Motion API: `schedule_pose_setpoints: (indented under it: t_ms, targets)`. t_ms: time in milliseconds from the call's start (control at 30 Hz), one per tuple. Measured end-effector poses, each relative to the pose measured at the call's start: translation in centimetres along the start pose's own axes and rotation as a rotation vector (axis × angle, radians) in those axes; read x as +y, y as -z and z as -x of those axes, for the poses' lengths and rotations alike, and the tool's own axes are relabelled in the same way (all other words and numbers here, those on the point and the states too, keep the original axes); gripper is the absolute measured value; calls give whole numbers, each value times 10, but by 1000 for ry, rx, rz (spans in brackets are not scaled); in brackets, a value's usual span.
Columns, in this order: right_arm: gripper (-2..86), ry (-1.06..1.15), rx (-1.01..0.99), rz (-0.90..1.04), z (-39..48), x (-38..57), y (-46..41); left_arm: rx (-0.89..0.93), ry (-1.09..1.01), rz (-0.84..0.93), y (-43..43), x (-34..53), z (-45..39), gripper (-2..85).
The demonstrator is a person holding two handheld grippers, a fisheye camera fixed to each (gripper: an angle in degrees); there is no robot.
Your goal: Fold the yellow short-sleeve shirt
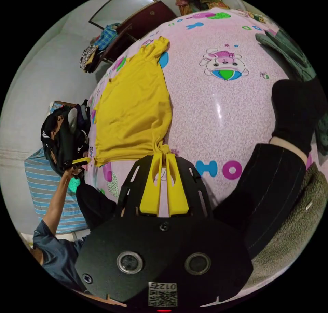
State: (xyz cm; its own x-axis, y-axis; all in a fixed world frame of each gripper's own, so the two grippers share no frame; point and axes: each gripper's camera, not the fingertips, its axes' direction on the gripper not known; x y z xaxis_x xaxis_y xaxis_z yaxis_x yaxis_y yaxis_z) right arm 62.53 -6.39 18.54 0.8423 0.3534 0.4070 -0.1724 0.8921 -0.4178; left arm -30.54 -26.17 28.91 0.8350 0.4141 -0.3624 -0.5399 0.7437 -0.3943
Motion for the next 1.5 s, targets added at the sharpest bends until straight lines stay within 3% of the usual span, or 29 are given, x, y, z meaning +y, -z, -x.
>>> schedule_pose_setpoints:
  t_ms: [167, 233, 367, 467, 633, 867, 1100, 1367, 1500]
  targets:
    - [60, -7, 186, 138, 15, 11, -18, 0, -22, -38, -3, 6, -4, 32]
    - [59, 21, 264, 97, 27, 17, -16, -7, -40, -106, 1, 2, -15, 25]
    - [38, 165, 205, -31, 69, 28, -24, -52, -71, -143, -9, -19, -39, 15]
    - [37, 226, 222, -22, 88, 32, -52, -26, -111, -95, -34, -40, -62, 15]
    - [39, 261, 343, -35, 95, 37, -79, -165, -256, 9, -81, -51, -105, 32]
    - [43, 323, 387, -2, 104, 33, -111, -224, -254, 70, -126, -61, -115, 39]
    - [6, 274, 403, 46, 100, 23, -136, -195, -243, 106, -153, -70, -123, 16]
    - [-9, 243, 355, 283, 103, 24, -144, -40, -365, 168, -163, -62, -135, 1]
    - [-10, 294, 339, 175, 115, 25, -125, 4, -375, 52, -138, -57, -138, 1]
